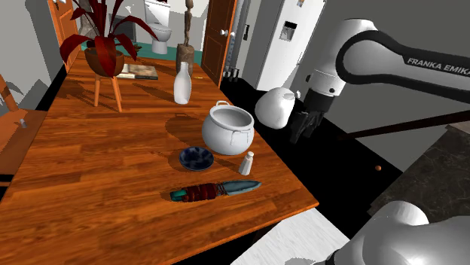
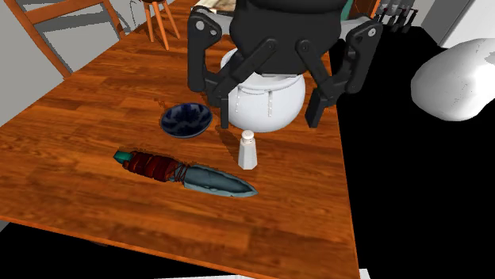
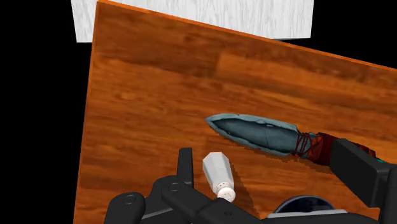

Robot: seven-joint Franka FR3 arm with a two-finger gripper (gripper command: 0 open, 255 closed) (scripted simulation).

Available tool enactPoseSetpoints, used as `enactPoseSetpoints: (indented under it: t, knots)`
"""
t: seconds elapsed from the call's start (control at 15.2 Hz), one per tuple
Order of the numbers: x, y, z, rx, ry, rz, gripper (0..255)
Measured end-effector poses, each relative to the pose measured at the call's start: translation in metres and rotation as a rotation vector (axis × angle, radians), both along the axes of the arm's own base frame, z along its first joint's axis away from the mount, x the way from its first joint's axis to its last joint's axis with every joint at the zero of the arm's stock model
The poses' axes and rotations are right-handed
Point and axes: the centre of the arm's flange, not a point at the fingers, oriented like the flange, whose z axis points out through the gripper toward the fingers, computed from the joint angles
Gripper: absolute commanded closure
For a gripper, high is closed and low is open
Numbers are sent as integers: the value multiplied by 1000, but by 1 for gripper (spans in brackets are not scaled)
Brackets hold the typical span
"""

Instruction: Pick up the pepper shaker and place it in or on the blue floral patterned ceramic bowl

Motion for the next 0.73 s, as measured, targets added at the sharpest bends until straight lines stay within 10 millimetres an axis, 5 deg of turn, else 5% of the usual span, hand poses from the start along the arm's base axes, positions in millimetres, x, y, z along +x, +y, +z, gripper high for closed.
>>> enactPoseSetpoints:
  t: [0.73]
  knots:
    - [101, 7, -102, 7, -21, 24, 0]
